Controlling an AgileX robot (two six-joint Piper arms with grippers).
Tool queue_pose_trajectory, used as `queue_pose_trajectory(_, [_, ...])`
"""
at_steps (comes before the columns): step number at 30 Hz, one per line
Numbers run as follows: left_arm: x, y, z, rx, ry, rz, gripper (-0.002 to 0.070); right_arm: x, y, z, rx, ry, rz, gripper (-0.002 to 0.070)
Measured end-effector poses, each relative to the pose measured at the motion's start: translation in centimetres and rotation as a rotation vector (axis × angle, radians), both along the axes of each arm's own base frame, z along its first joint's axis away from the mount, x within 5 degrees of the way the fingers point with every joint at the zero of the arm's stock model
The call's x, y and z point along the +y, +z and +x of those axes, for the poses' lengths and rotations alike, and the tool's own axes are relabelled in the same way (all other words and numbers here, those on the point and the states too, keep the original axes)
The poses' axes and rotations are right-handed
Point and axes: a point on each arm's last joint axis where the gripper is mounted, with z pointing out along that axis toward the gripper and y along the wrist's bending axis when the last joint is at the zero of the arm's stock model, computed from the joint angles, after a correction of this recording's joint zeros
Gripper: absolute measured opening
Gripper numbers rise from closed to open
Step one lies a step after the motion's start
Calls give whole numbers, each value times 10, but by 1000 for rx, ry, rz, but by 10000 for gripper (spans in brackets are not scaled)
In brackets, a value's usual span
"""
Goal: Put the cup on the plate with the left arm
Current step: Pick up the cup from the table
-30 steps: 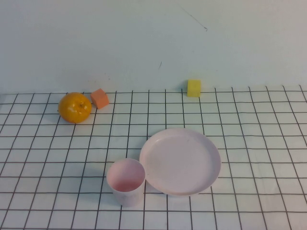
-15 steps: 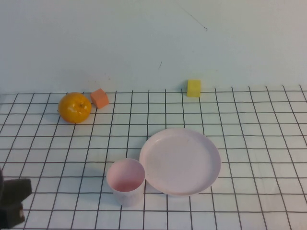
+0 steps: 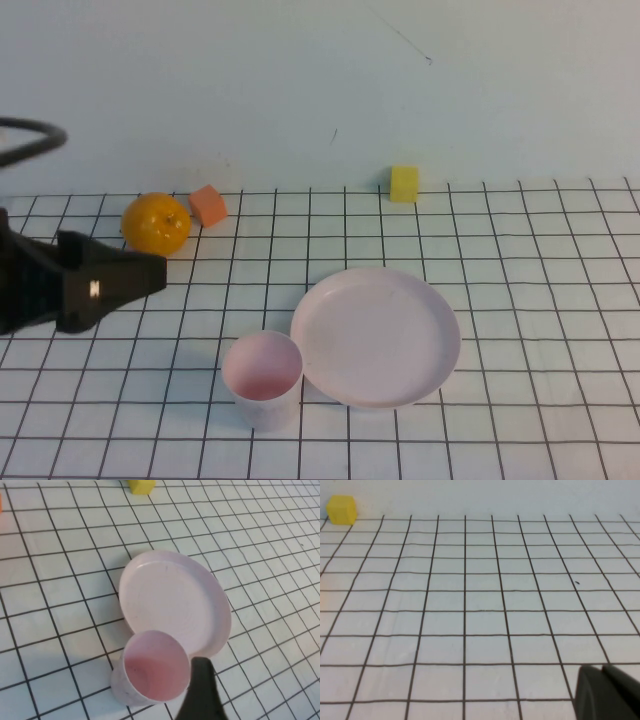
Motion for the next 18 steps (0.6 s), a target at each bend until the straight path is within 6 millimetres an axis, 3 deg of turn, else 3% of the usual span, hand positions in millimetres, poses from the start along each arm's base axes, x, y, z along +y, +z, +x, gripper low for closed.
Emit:
queue_pose_trajectory(4, [2, -6, 33, 57, 3, 1, 420, 0, 0, 0, 0, 0, 0, -2])
queue_pose_trajectory(10, [0, -20, 64, 129, 7, 8, 404, 0, 0, 0, 0, 0, 0, -2])
queue_pose_trajectory(18, [-37, -59, 82, 227, 2, 223, 398, 0, 0, 0, 0, 0, 0, -2])
